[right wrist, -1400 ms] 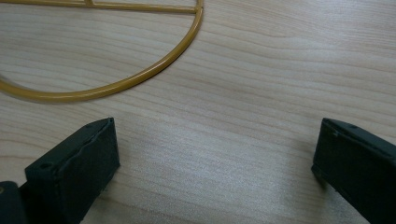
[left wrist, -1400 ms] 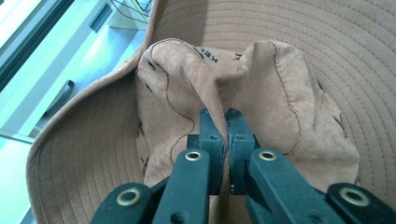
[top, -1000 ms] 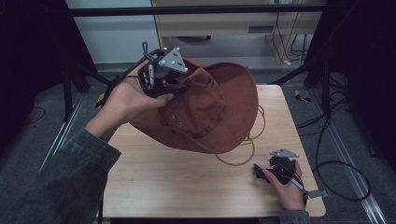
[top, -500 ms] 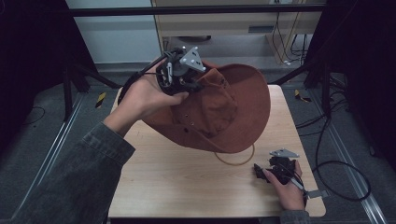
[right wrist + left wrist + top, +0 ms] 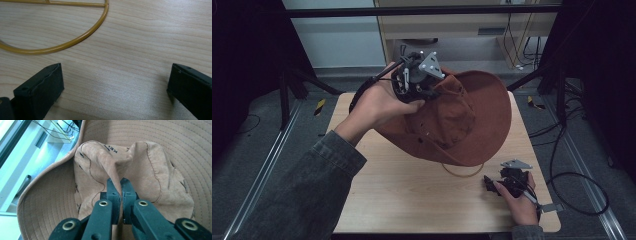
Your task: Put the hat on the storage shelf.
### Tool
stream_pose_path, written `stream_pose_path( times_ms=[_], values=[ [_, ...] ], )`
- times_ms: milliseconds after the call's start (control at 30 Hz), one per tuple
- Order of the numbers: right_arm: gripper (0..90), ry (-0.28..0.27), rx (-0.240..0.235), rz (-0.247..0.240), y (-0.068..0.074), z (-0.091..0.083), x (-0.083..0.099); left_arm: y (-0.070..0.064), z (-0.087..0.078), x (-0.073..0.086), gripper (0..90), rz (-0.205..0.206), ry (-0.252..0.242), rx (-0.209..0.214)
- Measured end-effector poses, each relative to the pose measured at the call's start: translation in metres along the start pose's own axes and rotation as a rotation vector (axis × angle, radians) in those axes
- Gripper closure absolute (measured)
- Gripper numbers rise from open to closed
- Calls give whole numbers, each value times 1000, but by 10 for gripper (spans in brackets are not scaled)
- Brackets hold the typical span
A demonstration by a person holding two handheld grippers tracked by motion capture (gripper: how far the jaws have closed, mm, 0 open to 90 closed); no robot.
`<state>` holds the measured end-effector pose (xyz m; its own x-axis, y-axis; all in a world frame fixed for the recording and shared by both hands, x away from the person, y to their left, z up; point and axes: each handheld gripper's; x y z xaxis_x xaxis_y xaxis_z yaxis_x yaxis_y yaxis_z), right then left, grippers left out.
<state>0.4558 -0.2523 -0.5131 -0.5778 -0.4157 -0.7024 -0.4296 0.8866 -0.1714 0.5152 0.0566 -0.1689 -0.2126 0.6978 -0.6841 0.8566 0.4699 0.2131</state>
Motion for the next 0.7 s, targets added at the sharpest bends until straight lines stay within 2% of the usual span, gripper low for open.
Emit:
stream_pose_path(
  times_ms=[700],
  values=[
    [6, -1, -2, 0, 0, 0, 0, -7, 19, -17, 880, 13, 6, 6]
  ],
)
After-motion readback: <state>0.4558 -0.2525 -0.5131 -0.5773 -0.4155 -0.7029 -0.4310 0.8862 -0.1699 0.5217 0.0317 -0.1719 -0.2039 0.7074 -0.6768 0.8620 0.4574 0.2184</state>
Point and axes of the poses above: each handheld gripper's, and its own axes: z roughly forward along the jaws, x roughly out of its underside, y roughly to its left, and after that the axes turned 14 degrees about -z, right-handed
